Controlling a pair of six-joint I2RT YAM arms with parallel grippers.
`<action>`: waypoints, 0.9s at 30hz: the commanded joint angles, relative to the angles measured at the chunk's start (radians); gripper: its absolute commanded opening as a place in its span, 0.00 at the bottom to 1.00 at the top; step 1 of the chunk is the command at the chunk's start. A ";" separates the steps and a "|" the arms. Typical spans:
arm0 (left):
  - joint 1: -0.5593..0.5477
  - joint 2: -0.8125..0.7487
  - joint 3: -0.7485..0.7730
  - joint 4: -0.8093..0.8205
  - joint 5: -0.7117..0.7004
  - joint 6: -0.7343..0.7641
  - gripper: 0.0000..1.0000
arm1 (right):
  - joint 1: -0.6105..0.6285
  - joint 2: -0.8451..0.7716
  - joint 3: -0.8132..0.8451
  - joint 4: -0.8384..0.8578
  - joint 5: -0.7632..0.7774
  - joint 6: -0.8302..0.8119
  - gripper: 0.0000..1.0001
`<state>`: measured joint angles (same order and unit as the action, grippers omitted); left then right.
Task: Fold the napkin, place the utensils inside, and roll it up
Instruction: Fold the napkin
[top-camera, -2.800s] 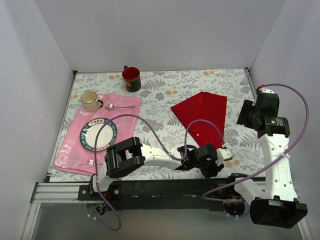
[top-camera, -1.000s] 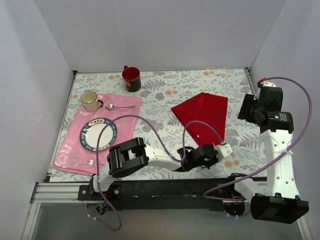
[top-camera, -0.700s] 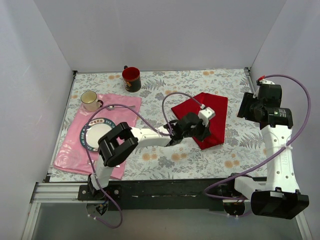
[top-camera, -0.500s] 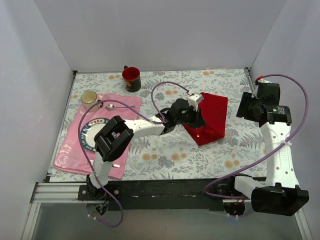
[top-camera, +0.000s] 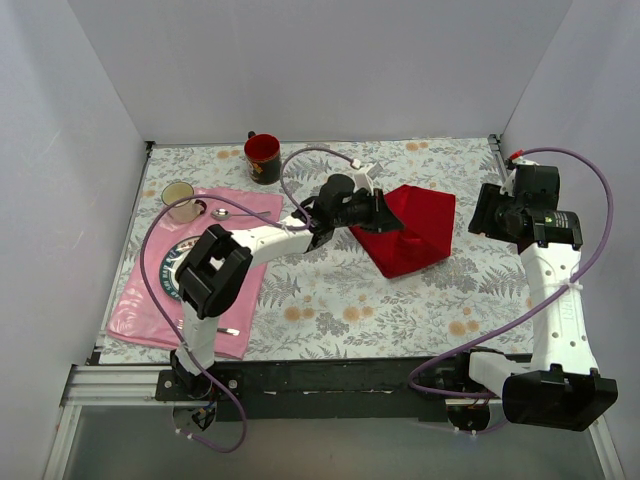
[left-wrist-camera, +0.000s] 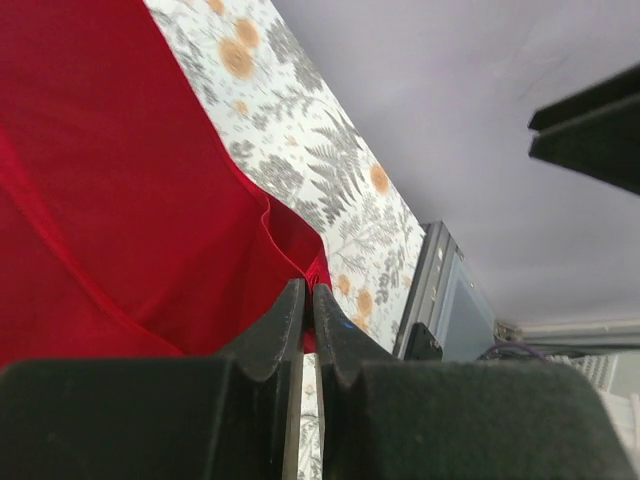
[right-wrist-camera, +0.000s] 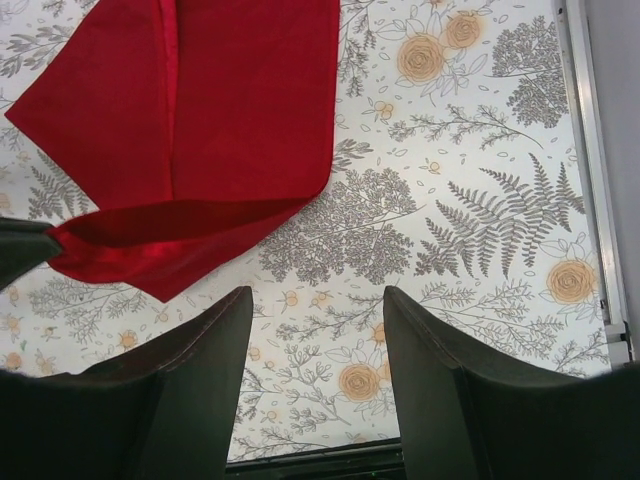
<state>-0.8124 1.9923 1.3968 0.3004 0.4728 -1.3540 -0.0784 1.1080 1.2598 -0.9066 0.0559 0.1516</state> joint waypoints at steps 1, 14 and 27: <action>0.067 -0.063 0.022 0.005 -0.005 -0.004 0.00 | -0.004 -0.016 -0.016 0.054 -0.101 -0.024 0.63; 0.191 0.003 0.004 0.043 0.015 -0.047 0.00 | -0.003 0.003 -0.068 0.101 -0.166 -0.026 0.63; 0.223 0.057 -0.004 0.052 0.027 -0.066 0.00 | 0.049 0.042 -0.131 0.155 -0.192 -0.007 0.63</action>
<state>-0.6014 2.0483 1.3968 0.3309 0.4904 -1.4200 -0.0502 1.1446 1.1431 -0.8024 -0.1165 0.1356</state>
